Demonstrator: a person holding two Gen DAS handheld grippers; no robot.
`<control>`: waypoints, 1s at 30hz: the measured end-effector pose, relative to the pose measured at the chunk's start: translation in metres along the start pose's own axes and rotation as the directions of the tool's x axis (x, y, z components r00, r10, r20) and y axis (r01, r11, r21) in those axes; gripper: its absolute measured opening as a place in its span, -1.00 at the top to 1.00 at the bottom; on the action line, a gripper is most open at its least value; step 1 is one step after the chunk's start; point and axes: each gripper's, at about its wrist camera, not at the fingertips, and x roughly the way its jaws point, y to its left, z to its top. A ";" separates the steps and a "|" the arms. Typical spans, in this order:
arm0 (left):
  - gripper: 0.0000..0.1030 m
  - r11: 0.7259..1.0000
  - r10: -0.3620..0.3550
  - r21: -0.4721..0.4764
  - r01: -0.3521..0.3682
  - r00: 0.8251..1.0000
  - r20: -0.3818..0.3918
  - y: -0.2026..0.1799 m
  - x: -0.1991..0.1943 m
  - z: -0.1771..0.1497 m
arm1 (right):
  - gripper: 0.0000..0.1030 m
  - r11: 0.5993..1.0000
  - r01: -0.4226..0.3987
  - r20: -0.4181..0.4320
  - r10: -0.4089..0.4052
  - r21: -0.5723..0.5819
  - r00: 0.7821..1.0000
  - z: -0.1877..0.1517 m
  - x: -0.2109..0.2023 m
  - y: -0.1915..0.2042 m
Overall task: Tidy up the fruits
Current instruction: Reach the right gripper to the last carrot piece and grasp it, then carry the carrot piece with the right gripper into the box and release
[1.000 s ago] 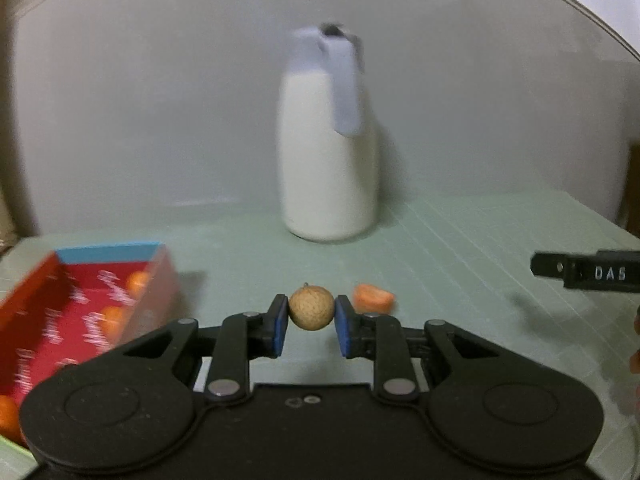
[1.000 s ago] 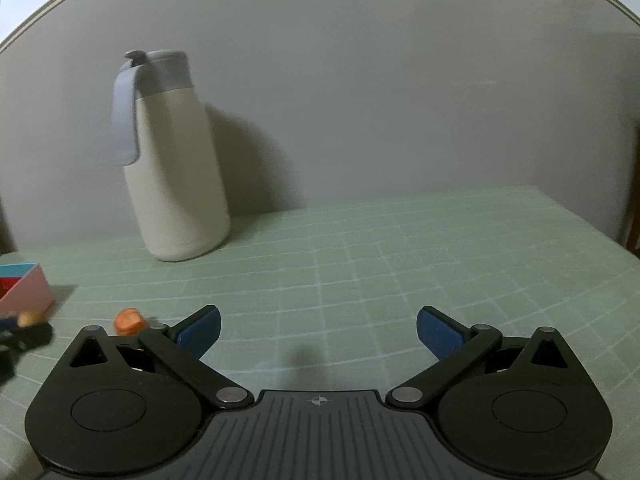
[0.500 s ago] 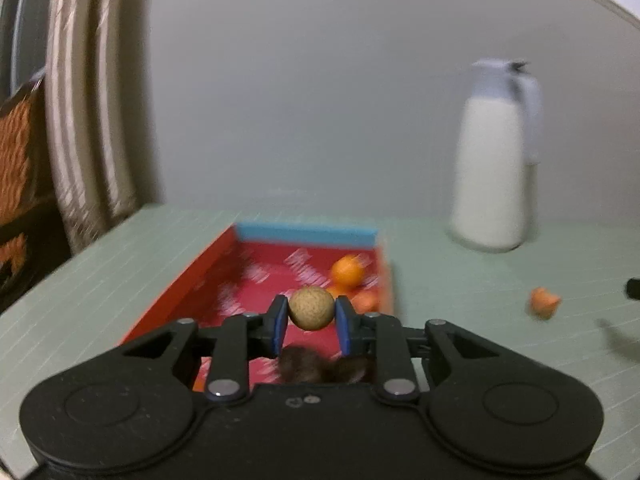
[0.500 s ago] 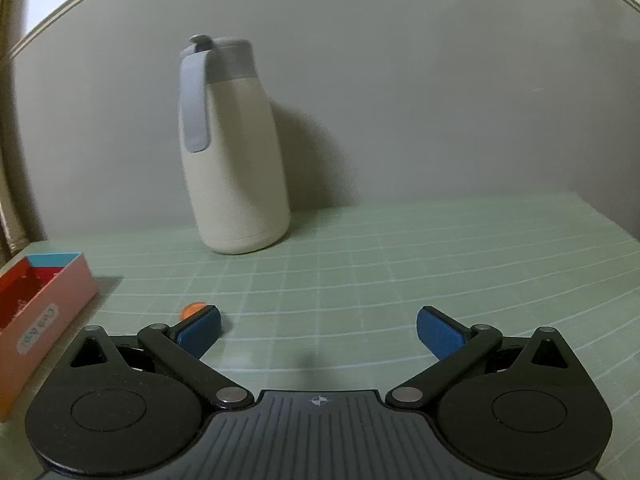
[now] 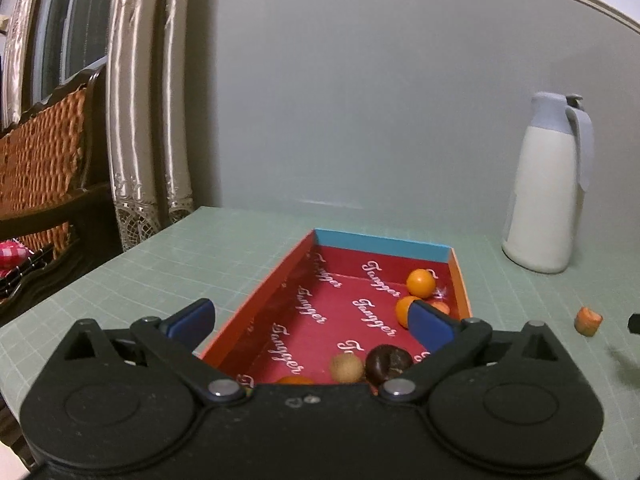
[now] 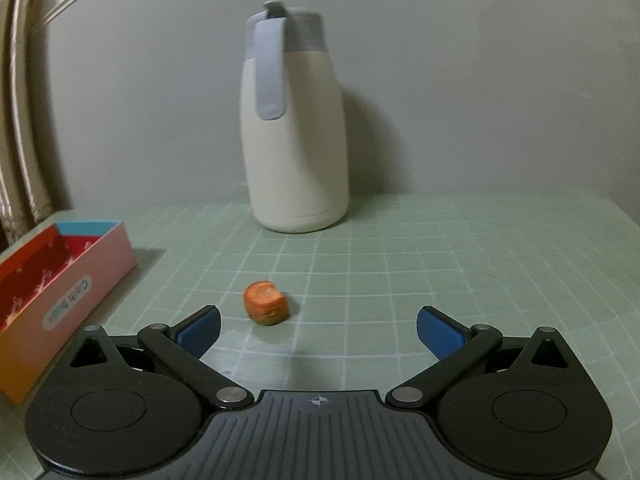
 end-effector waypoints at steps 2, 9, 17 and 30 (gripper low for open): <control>-0.88 1.000 0.003 -0.007 -0.003 1.000 -0.001 0.002 0.000 -0.001 | -1.00 1.000 -0.007 -0.008 0.007 -0.019 1.000 0.001 0.006 0.003; -0.88 1.000 0.005 -0.017 -0.005 1.000 -0.006 0.010 0.005 -0.003 | -0.99 0.999 -0.018 -0.044 0.016 -0.044 0.999 0.008 0.031 0.012; -0.88 0.999 0.035 -0.037 -0.035 0.999 -0.013 0.030 0.009 -0.007 | -0.46 0.998 -0.028 -0.098 0.022 -0.060 0.995 0.014 0.060 0.024; -0.88 0.996 0.073 -0.058 -0.075 0.997 -0.024 0.055 0.005 -0.010 | 0.34 0.998 -0.025 -0.145 0.017 -0.056 0.989 0.016 0.091 0.026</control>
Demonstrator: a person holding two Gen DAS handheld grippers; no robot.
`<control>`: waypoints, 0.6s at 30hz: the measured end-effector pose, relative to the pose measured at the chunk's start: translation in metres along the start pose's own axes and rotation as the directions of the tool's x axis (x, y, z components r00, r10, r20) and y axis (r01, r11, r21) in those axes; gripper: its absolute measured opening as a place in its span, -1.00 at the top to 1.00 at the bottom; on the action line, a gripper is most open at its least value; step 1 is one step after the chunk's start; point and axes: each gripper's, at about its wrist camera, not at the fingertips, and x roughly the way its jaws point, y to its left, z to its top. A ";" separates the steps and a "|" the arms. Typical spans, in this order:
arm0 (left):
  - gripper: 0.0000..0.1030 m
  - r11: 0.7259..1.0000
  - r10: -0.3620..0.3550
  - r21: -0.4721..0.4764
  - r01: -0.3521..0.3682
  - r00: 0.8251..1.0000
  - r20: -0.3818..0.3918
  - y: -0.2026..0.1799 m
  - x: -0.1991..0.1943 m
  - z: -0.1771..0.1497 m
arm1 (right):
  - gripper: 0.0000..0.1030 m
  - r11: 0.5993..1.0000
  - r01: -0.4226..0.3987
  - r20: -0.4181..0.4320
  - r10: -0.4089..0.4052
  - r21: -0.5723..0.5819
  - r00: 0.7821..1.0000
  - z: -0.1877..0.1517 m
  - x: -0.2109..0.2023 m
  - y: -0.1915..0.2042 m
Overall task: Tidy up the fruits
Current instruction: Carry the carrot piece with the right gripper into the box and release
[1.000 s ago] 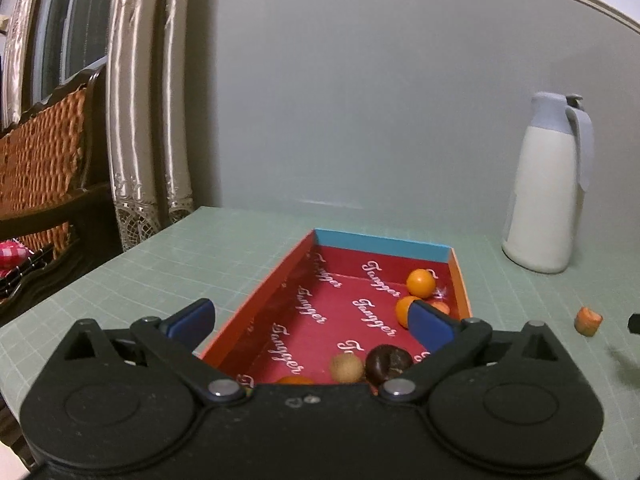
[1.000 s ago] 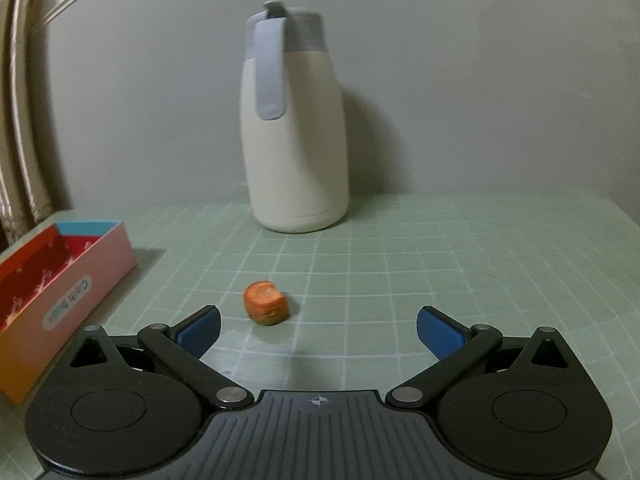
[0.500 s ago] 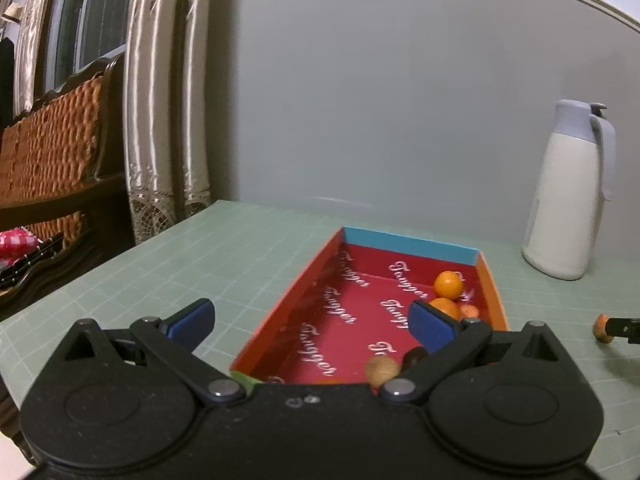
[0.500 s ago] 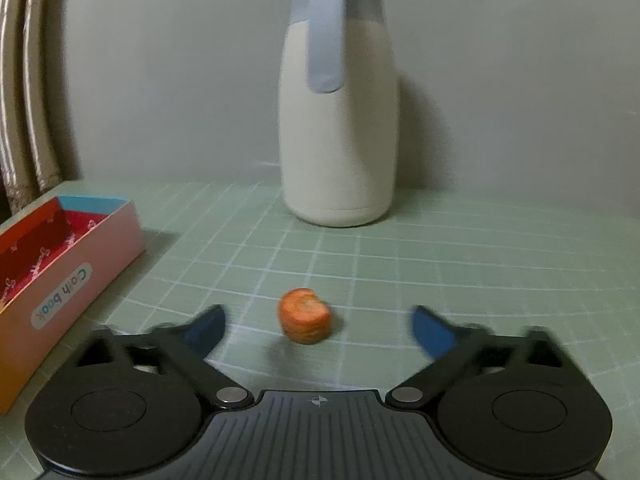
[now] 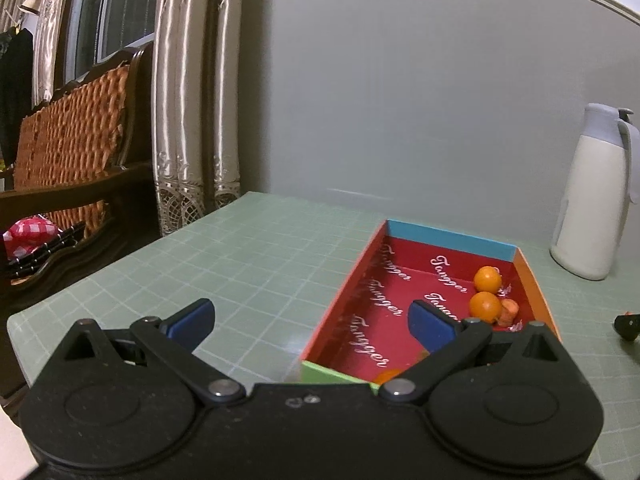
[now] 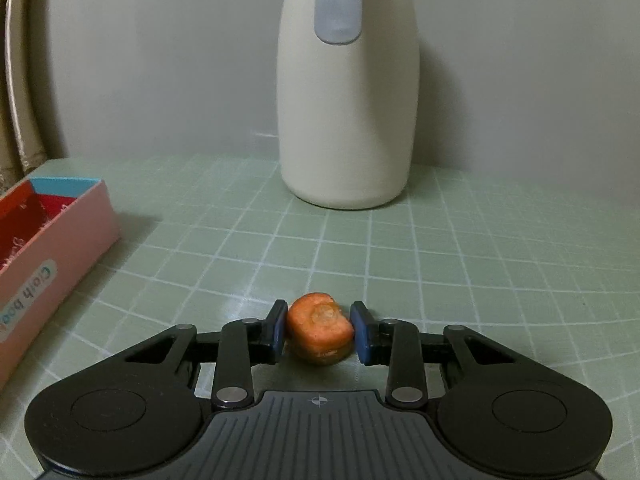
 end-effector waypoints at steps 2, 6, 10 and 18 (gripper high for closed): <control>-0.88 1.000 0.007 -0.004 -0.007 1.000 0.005 0.002 -0.002 0.000 | 0.34 1.000 -0.022 0.015 0.022 0.008 1.000 0.001 -0.005 0.005; -0.88 1.000 0.019 -0.009 -0.019 1.000 0.013 0.007 -0.006 -0.001 | 0.34 0.996 -0.086 0.106 0.088 -0.024 0.991 0.009 -0.031 0.032; -0.88 1.000 0.007 -0.015 -0.007 1.000 0.016 0.013 -0.010 -0.002 | 0.33 0.980 -0.179 0.181 0.191 -0.082 0.965 0.013 -0.057 0.070; -0.88 0.999 0.019 -0.032 -0.019 1.000 0.017 0.024 -0.014 -0.005 | 0.33 0.927 -0.312 0.229 0.356 -0.208 0.906 0.013 -0.078 0.143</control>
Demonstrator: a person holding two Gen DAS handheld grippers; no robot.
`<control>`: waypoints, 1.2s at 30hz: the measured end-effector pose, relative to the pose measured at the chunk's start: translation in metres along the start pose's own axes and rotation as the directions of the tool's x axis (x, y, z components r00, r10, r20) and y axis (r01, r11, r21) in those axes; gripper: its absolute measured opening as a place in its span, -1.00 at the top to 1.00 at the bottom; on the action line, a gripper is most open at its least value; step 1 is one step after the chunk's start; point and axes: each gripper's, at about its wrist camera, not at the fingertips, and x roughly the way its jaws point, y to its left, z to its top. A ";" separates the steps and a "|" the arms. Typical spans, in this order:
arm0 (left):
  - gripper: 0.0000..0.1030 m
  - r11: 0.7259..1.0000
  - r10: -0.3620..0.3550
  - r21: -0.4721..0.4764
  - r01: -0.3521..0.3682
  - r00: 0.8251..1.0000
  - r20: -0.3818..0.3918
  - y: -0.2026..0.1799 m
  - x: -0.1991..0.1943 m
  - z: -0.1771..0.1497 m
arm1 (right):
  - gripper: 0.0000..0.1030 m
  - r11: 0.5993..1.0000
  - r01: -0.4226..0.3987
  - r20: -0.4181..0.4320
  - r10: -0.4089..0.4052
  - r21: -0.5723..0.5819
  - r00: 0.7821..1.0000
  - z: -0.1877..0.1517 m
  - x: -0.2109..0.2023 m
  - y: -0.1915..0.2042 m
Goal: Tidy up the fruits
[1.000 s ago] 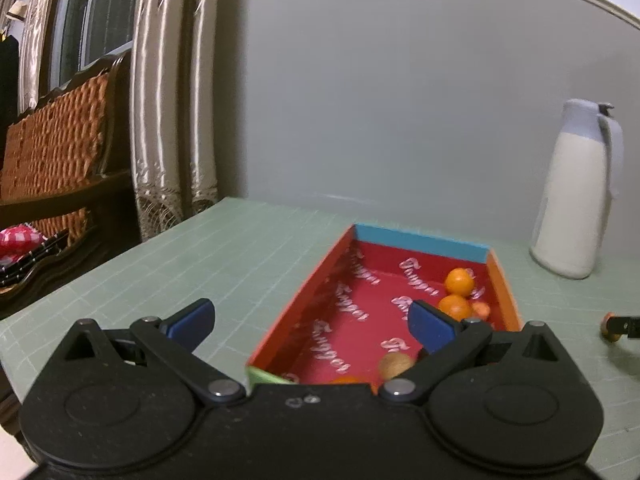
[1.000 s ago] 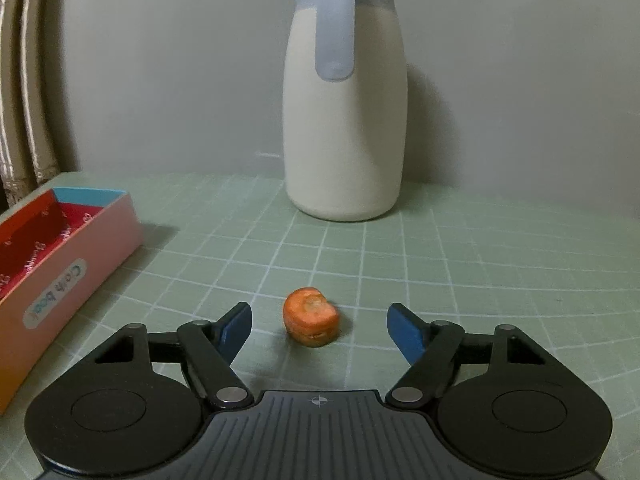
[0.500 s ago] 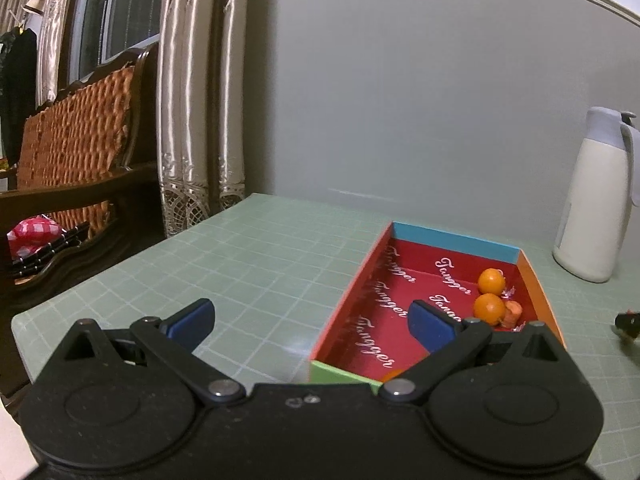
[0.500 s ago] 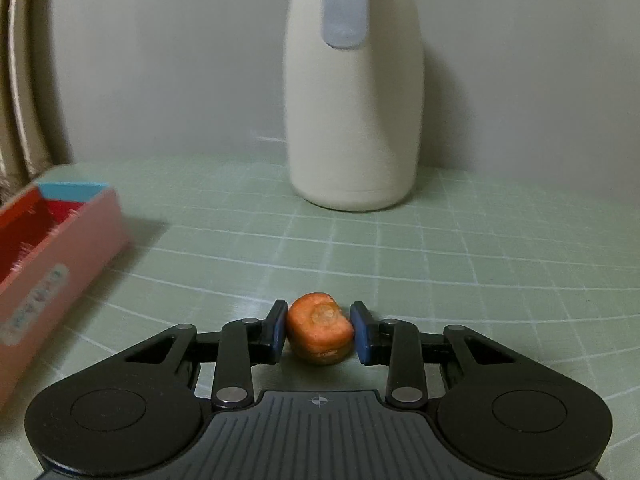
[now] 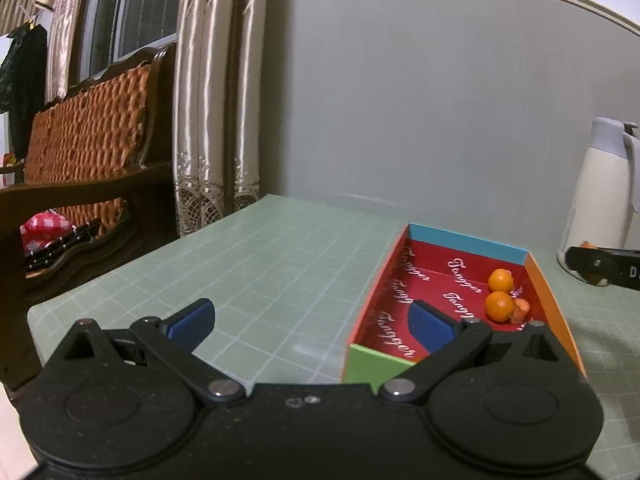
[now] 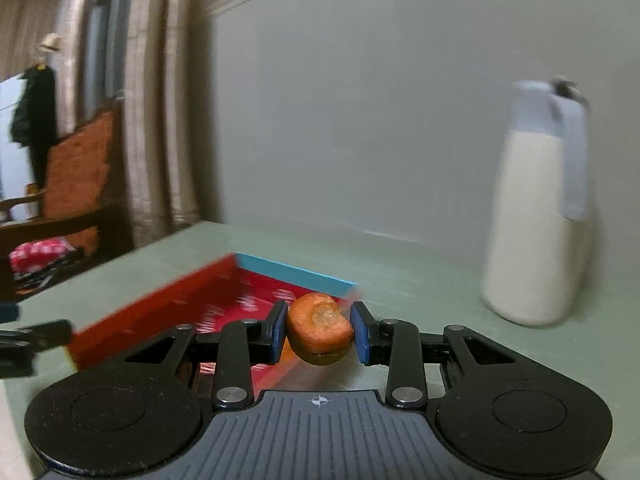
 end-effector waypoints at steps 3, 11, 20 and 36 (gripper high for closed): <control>-0.88 1.000 0.008 -0.006 -0.008 1.000 -0.005 0.002 0.002 0.000 | 0.33 0.999 -0.038 -0.010 0.038 -0.013 0.999 -0.002 0.008 0.018; -0.88 1.000 -0.010 0.015 0.011 1.000 -0.007 -0.005 0.002 -0.001 | -1.00 0.999 -0.005 0.042 0.007 -0.033 0.999 -0.009 0.021 0.031; -0.88 0.996 -0.085 0.005 0.085 0.996 0.042 -0.029 -0.008 0.005 | -1.00 0.996 0.067 0.138 -0.075 0.056 0.988 0.004 -0.039 -0.010; -0.88 0.968 -0.240 0.103 0.231 0.967 0.090 -0.057 -0.117 -0.012 | -1.00 0.980 0.201 0.105 -0.201 0.007 0.974 -0.049 -0.196 -0.010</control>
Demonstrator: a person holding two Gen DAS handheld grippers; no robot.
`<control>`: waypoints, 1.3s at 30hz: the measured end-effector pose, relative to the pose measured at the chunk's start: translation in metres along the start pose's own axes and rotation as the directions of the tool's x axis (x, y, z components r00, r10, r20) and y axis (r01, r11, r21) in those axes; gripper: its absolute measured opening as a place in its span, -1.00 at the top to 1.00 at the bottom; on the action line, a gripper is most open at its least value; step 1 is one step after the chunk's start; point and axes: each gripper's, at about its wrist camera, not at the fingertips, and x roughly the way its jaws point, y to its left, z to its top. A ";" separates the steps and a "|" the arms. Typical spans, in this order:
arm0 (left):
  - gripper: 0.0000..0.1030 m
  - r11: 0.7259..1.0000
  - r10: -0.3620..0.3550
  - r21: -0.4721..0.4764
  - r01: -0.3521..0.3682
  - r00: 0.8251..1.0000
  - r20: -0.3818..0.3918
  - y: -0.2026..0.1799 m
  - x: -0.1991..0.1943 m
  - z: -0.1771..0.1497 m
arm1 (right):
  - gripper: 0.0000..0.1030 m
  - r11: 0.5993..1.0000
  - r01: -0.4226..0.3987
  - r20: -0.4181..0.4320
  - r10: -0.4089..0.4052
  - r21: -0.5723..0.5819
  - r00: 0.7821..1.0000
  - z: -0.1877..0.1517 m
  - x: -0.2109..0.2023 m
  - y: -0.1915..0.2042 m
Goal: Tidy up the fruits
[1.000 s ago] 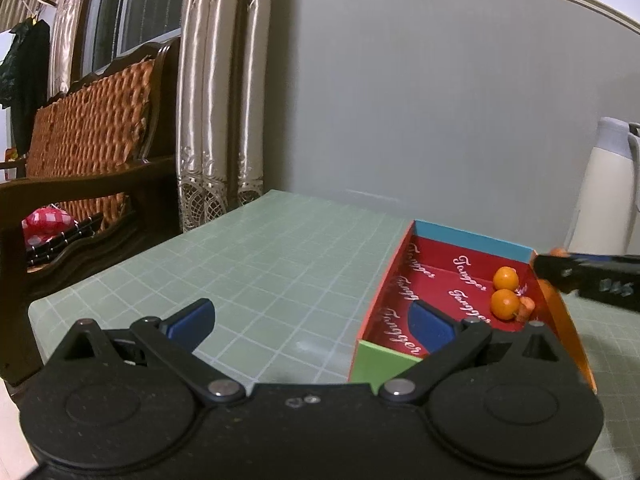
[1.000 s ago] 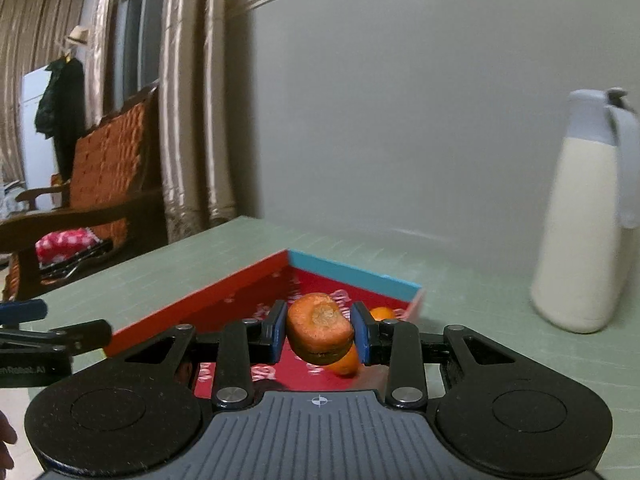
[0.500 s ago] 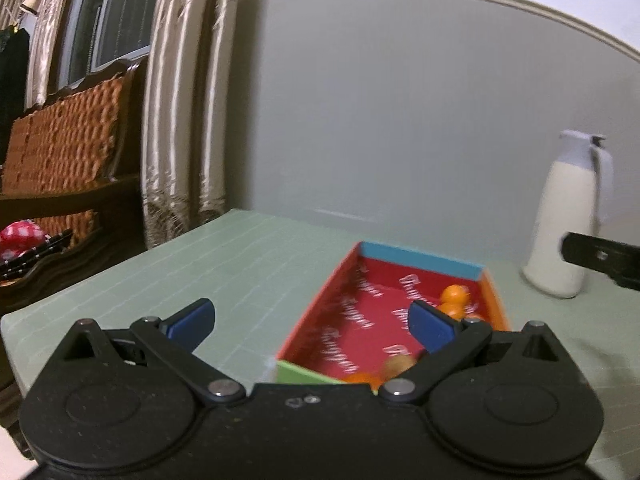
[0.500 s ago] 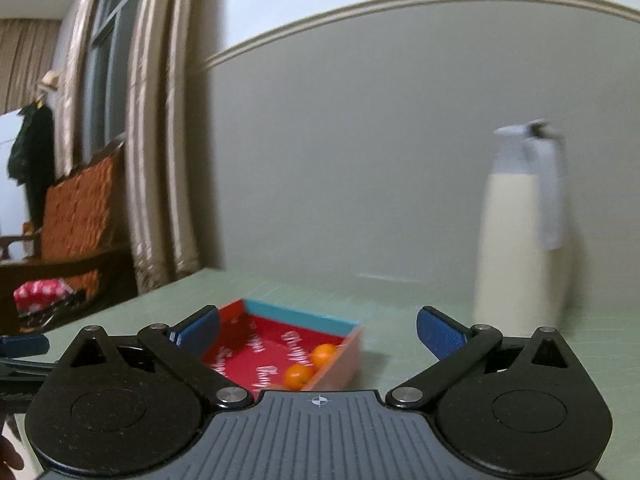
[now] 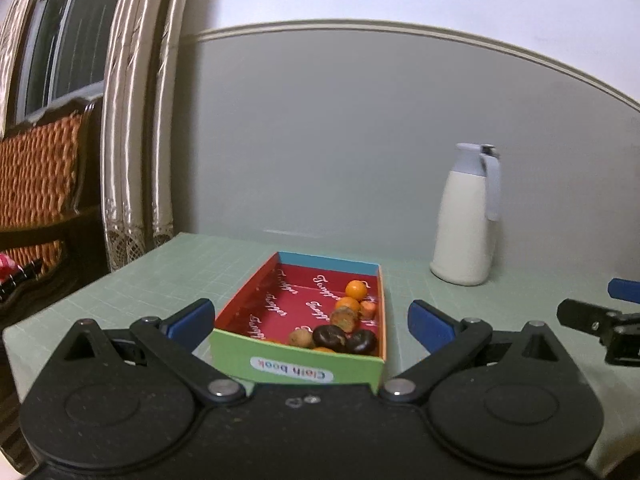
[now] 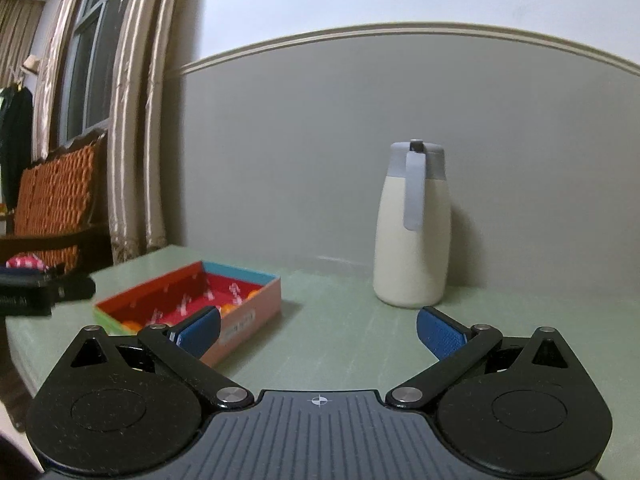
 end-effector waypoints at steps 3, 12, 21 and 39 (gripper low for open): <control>-0.88 1.000 0.006 0.005 -0.006 1.000 0.006 0.001 -0.015 -0.004 | -1.00 1.000 0.009 -0.003 -0.009 -0.021 1.000 -0.007 -0.013 0.004; -0.88 0.999 0.038 -0.006 -0.038 0.999 0.017 0.007 -0.025 -0.018 | -1.00 1.000 -0.001 -0.002 0.001 -0.013 1.000 -0.021 -0.023 0.006; -0.88 0.999 0.039 0.005 -0.039 0.999 0.017 0.007 -0.028 -0.020 | -1.00 1.000 0.002 -0.016 -0.002 -0.022 1.000 -0.022 -0.019 0.007; -0.88 0.999 0.039 0.003 -0.039 0.999 0.016 0.008 -0.027 -0.020 | -1.00 1.000 0.005 -0.016 -0.005 -0.026 1.000 -0.023 -0.019 0.010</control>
